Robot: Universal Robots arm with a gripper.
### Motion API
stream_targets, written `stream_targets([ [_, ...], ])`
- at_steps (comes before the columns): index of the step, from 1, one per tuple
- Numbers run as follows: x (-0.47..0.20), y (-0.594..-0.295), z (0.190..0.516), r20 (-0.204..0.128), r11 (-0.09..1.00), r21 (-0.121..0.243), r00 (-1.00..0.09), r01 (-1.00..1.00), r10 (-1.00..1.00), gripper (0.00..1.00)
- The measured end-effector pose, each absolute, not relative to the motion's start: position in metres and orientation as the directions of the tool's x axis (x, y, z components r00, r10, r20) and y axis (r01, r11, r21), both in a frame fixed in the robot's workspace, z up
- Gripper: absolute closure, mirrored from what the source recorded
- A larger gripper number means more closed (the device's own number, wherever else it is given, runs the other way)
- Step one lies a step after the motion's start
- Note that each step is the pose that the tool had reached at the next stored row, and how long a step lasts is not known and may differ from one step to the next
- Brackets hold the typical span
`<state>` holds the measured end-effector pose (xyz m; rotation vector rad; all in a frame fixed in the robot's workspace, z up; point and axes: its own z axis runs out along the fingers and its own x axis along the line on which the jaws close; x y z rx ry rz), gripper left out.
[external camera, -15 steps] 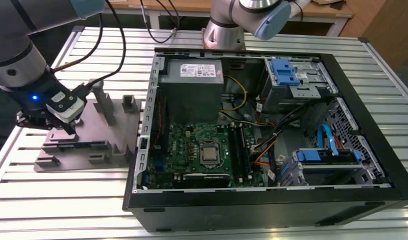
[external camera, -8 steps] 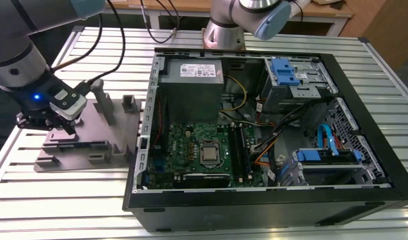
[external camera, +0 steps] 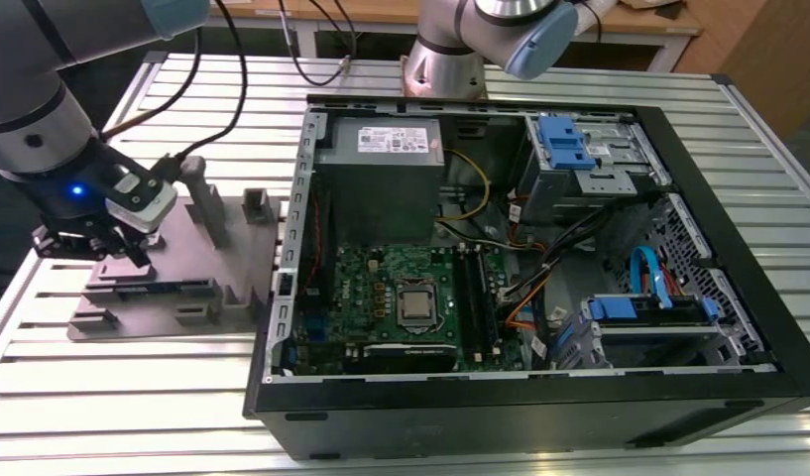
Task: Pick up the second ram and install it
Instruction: 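Pick up the second ram and move it above second insertion slot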
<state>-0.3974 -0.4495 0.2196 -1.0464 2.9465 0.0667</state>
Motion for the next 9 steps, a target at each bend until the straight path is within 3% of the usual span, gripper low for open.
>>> stream_targets([
  [9, -0.3974, -0.4495, 0.2195, -0.028, 0.708, 0.035, -0.709, -0.705, -0.705, 0.9],
])
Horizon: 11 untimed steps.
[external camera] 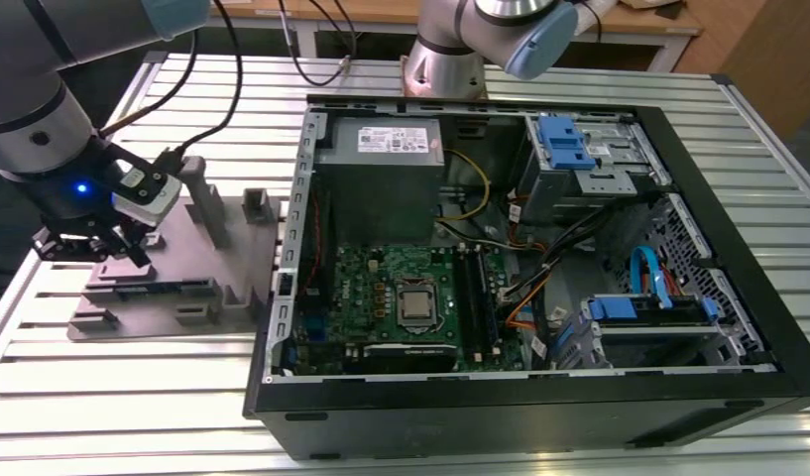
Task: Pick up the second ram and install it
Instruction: 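Pick up the second ram and move it above second insertion slot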
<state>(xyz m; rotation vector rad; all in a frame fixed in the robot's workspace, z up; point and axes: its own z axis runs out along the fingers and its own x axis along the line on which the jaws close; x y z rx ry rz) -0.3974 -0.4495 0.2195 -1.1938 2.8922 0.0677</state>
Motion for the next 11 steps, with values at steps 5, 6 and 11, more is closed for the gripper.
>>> stream_targets([
  [5, -0.3974, -0.4495, 0.2195, -0.028, 0.669, 0.035, -0.67, -0.742, -0.742, 0.9],
  [6, -0.3975, -0.4495, 0.2195, -0.028, 0.661, 0.035, -0.662, -0.749, -0.749, 0.9],
  [11, -0.3975, -0.4495, 0.2195, -0.028, 0.623, 0.035, -0.624, -0.781, -0.781, 0.9],
])
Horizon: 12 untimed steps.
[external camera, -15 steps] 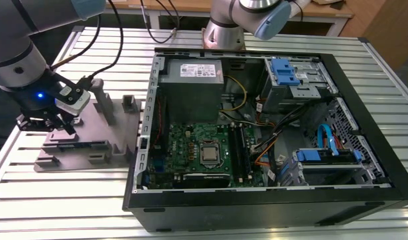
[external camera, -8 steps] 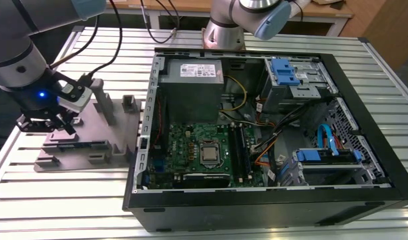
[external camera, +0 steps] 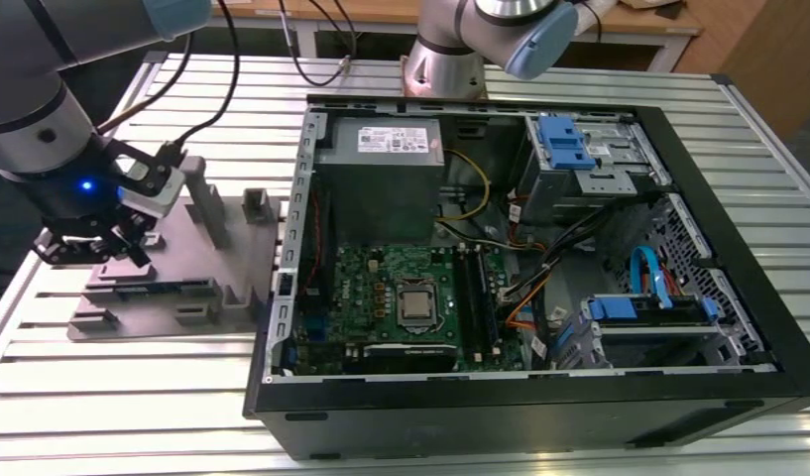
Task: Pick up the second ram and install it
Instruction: 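Pick up the second ram and move it above second insertion slot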
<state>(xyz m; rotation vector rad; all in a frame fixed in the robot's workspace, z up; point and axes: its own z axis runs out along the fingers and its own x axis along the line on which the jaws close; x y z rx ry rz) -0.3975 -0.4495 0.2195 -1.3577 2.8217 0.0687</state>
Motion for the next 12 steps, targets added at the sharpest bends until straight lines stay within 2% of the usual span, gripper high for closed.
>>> stream_targets([
  [12, -0.3975, -0.4495, 0.2195, -0.028, 0.545, 0.035, -0.546, -0.838, -0.837, 0.9],
])
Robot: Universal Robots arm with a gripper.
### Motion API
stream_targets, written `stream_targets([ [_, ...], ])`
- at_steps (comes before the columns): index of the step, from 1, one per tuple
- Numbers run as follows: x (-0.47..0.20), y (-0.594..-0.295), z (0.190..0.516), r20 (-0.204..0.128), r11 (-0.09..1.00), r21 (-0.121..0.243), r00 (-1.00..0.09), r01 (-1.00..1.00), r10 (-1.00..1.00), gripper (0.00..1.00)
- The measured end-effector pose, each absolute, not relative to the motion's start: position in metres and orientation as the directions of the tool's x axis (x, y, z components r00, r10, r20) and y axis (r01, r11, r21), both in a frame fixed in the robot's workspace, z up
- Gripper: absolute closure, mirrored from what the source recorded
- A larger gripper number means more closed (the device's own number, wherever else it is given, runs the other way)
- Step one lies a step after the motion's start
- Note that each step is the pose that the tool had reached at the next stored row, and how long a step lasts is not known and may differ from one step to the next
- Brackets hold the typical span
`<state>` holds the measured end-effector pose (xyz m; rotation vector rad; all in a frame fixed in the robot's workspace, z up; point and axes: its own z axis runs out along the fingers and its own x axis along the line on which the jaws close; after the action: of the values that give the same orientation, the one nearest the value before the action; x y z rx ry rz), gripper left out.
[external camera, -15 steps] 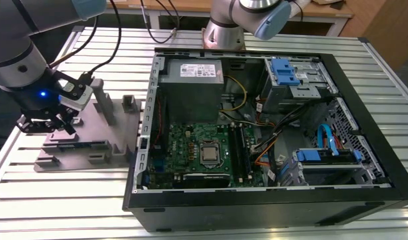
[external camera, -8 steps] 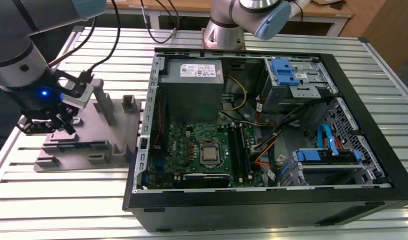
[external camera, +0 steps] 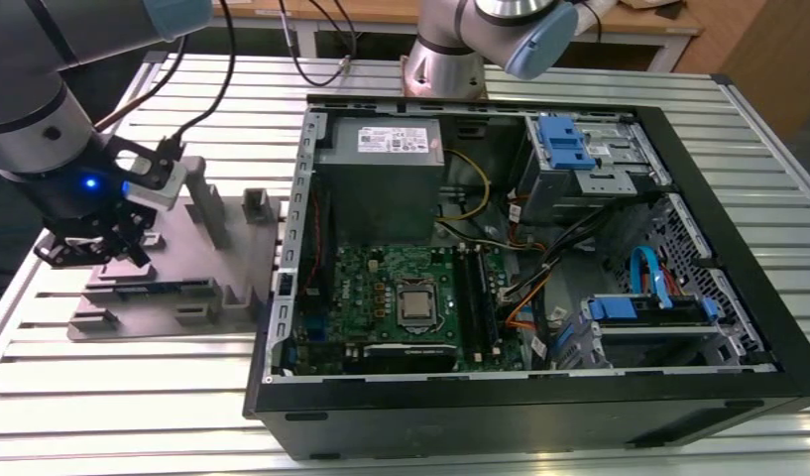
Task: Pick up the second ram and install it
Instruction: 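Pick up the second ram and move it above second insertion slot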
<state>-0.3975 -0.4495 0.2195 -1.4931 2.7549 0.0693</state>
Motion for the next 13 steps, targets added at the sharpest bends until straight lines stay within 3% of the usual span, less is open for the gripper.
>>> stream_targets([
  [13, -0.3974, -0.4495, 0.2195, -0.028, 0.463, 0.035, -0.464, -0.885, -0.885, 0.9],
])
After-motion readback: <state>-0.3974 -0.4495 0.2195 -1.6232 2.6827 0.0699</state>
